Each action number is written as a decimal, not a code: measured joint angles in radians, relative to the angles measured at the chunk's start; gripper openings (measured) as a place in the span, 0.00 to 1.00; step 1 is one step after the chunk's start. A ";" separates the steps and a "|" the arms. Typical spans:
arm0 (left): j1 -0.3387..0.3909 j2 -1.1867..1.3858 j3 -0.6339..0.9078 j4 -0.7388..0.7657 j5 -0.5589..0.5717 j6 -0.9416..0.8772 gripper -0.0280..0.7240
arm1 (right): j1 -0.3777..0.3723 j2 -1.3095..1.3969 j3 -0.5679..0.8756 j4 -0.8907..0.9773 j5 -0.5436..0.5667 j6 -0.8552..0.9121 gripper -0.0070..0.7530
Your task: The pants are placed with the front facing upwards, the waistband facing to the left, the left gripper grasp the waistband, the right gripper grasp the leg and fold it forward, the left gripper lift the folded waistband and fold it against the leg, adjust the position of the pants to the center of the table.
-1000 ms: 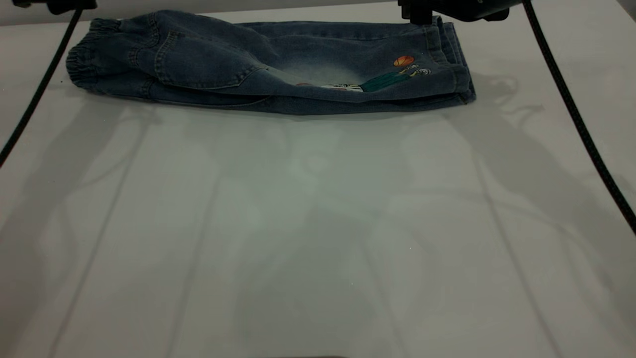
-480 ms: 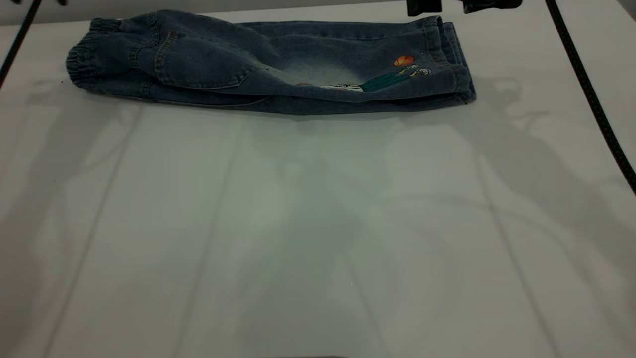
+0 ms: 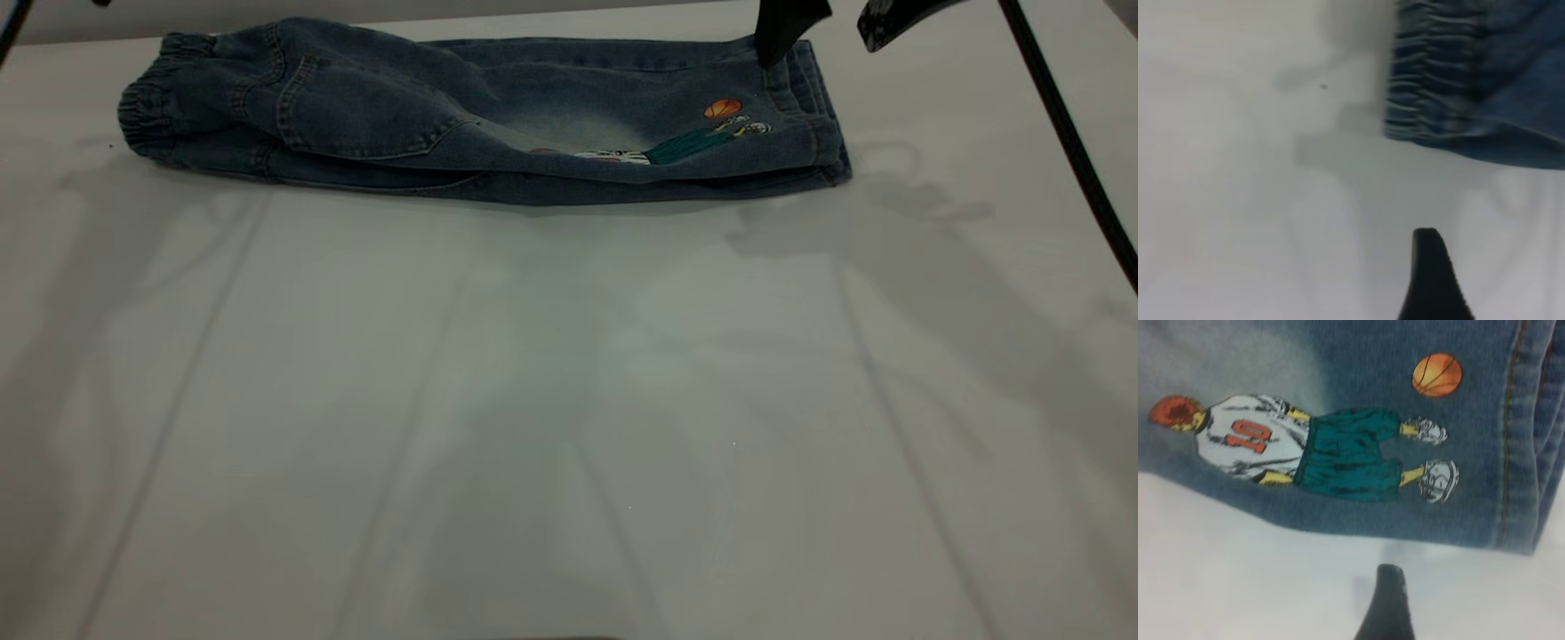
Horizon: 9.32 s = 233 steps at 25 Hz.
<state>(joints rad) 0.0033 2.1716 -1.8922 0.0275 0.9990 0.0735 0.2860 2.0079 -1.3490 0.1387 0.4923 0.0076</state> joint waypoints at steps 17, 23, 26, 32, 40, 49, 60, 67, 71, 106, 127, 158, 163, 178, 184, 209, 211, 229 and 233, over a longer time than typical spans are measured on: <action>0.179 0.139 -0.081 -0.318 -0.055 0.209 0.61 | 0.160 0.034 -0.144 0.013 0.077 -0.023 0.71; 0.179 0.185 -0.081 -0.416 -0.186 0.313 0.61 | 0.200 0.092 -0.144 0.029 0.048 -0.026 0.71; 0.179 0.226 -0.081 -0.553 -0.219 0.383 0.61 | 0.202 0.094 -0.150 0.032 0.035 -0.027 0.71; 0.179 0.312 -0.081 -0.667 -0.264 0.459 0.61 | 0.202 0.095 -0.208 0.036 0.030 -0.030 0.71; 0.200 0.294 -0.084 -0.652 -0.280 0.457 0.61 | 0.202 0.118 -0.234 0.040 0.026 -0.044 0.71; 0.251 0.303 -0.089 -0.657 -0.282 0.452 0.61 | 0.202 0.129 -0.237 0.042 0.022 -0.057 0.71; 0.216 0.415 -0.091 -0.851 -0.330 0.505 0.60 | 0.202 0.129 -0.241 0.042 0.000 -0.069 0.71; 0.206 0.429 -0.091 -0.984 -0.332 0.546 0.26 | 0.202 0.176 -0.242 0.049 -0.194 -0.090 0.71; 0.206 0.431 -0.091 -1.002 -0.325 0.547 0.08 | 0.202 0.231 -0.242 0.101 -0.388 -0.091 0.71; 0.041 0.101 -0.091 -0.991 -0.009 0.641 0.07 | 0.325 0.277 -0.246 0.207 -0.190 -0.105 0.66; -0.270 0.075 -0.091 -0.881 -0.050 0.640 0.07 | -0.069 -0.065 -0.245 0.093 0.224 -0.135 0.66; -0.480 0.130 -0.091 -0.355 -0.065 0.345 0.74 | -0.143 -0.236 -0.245 0.064 0.354 -0.135 0.66; -0.480 0.177 -0.091 -0.188 -0.087 0.132 0.73 | -0.143 -0.236 -0.245 0.077 0.361 -0.135 0.66; -0.511 0.353 -0.091 -0.175 -0.252 0.137 0.66 | -0.143 -0.236 -0.245 0.093 0.377 -0.142 0.66; -0.511 0.358 -0.101 -0.112 -0.158 0.042 0.66 | -0.143 -0.236 -0.245 0.093 0.388 -0.142 0.66; -0.511 0.290 -0.572 -0.028 0.173 -0.046 0.66 | -0.143 -0.564 -0.361 0.024 0.542 -0.122 0.66; -0.512 0.241 -0.573 -0.028 0.173 -0.034 0.66 | -0.143 -0.636 -0.363 0.021 0.583 -0.112 0.66; -0.512 -0.518 -0.230 -0.015 0.173 -0.031 0.66 | -0.143 -1.278 -0.240 0.139 0.784 -0.055 0.66; -0.512 -0.728 -0.005 -0.015 0.173 -0.026 0.66 | -0.143 -1.423 -0.095 0.141 0.784 -0.055 0.66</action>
<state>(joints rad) -0.5087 1.4431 -1.8968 0.0123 1.1721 0.0478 0.1429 0.5853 -1.4437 0.2799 1.2767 -0.0474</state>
